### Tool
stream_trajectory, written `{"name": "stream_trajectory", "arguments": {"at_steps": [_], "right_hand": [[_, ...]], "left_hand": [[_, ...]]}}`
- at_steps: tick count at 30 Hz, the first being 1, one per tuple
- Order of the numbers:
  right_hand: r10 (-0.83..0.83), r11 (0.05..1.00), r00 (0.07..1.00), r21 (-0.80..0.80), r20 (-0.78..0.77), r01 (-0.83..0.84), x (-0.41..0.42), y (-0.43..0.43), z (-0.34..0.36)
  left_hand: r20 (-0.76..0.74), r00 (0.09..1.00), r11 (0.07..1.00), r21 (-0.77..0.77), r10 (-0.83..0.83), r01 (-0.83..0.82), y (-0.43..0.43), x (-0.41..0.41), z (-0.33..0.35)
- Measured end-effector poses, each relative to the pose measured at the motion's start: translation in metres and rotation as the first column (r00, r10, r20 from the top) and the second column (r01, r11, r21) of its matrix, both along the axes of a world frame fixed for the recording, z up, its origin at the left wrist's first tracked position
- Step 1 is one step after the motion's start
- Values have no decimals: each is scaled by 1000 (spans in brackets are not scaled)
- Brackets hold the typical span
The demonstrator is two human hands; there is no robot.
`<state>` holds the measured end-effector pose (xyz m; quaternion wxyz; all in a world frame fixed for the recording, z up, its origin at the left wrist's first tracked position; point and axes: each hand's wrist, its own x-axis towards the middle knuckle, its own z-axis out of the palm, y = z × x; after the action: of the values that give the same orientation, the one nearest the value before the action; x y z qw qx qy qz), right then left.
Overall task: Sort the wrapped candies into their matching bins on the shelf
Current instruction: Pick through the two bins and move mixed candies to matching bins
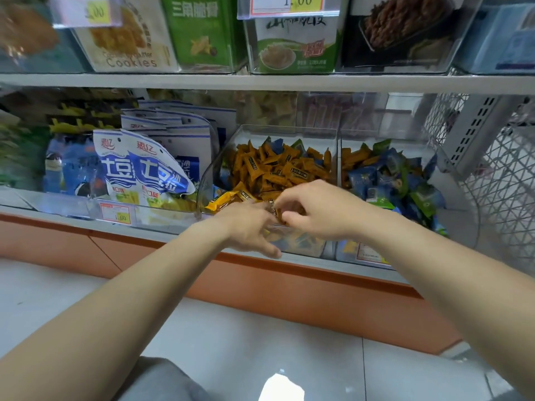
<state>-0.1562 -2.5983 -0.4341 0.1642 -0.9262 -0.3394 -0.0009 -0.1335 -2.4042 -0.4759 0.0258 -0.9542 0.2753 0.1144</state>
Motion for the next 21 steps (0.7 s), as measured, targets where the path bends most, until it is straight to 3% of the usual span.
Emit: {"name": "stream_trajectory", "arguments": {"at_steps": [3,6,8,11,14,17,19,21], "right_hand": [[36,955,998,-291,-56,-51,8,11,-5],[65,838,997,-545,35,-36,9,6,-11],[67,787,993,-617,93,4,10,3,-14],[26,765,985,-637,171,91,17,2,-15],[-4,910,975,-404,223,96,23,11,-15],[9,989,994,-147,-107,-25,26,34,-19],[1,972,967,-228,-256,-62,30,47,-25],[-44,951,951,-303,-308,-55,36,52,-29]], "left_hand": [[107,994,999,43,-17,12,3,1,5],[232,973,1000,2,-9,9,28,3,8],[301,954,998,-57,-3,21,43,1,7],[345,939,994,-103,-4,42,50,-5,3],[319,948,983,-174,8,50,55,-9,-3],[290,957,964,-257,16,62,59,-10,-6],[280,960,952,-299,26,61,60,-10,-8],[278,960,946,-321,36,57,61,-9,-9]]}}
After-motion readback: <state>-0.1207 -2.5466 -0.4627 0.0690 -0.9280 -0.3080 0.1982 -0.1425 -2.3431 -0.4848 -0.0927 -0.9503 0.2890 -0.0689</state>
